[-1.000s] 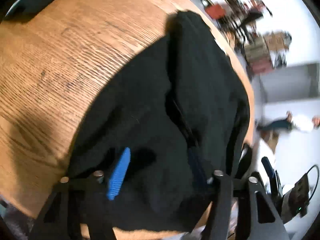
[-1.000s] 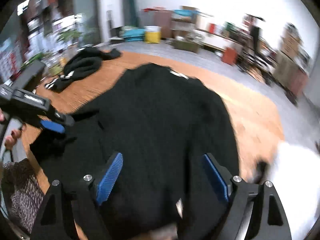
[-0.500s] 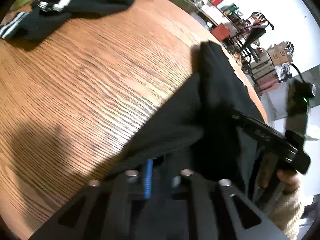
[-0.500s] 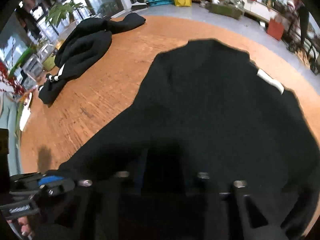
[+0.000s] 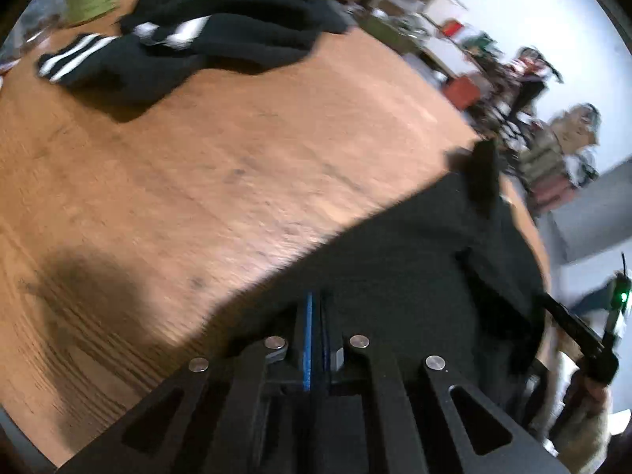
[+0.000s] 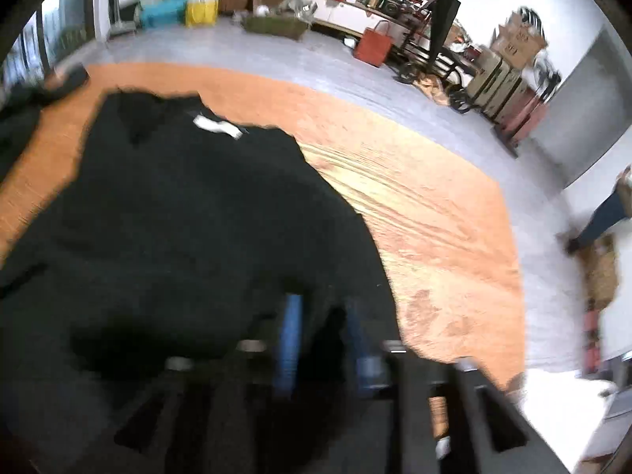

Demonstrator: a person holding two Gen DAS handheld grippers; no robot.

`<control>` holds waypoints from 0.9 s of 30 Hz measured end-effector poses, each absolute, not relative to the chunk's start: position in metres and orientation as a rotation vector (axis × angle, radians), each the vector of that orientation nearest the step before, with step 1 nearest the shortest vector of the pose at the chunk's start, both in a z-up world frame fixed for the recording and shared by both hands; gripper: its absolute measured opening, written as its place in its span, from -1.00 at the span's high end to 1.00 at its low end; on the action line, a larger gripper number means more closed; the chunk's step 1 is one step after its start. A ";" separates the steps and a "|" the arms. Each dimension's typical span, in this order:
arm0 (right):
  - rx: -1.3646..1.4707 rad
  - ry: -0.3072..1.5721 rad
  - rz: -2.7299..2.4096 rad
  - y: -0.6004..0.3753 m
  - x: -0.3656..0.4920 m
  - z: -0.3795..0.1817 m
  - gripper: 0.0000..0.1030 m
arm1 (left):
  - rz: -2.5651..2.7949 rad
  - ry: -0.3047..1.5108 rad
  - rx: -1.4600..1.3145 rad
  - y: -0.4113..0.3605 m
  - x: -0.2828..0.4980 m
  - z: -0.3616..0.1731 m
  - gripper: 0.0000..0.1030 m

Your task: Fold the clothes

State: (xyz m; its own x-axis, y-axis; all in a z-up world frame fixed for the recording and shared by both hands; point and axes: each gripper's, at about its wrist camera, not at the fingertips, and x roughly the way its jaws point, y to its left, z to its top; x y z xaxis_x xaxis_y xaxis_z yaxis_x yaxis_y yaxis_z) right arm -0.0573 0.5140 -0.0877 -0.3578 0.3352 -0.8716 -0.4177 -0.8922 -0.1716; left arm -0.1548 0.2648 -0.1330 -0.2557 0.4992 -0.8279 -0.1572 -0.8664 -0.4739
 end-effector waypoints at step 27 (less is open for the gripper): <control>-1.453 0.694 2.316 0.377 -0.180 -0.140 0.20 | 2.156 -0.174 -1.626 0.284 -0.153 -0.149 0.81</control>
State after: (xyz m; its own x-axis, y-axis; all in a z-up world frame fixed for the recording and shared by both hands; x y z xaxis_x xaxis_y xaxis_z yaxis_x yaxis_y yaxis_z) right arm -0.1803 0.3774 -0.1404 -0.4318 0.0116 -0.9019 -0.5058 -0.8310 0.2315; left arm -0.1530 0.2838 -0.1492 -0.2179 0.4095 -0.8859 -0.2626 -0.8988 -0.3509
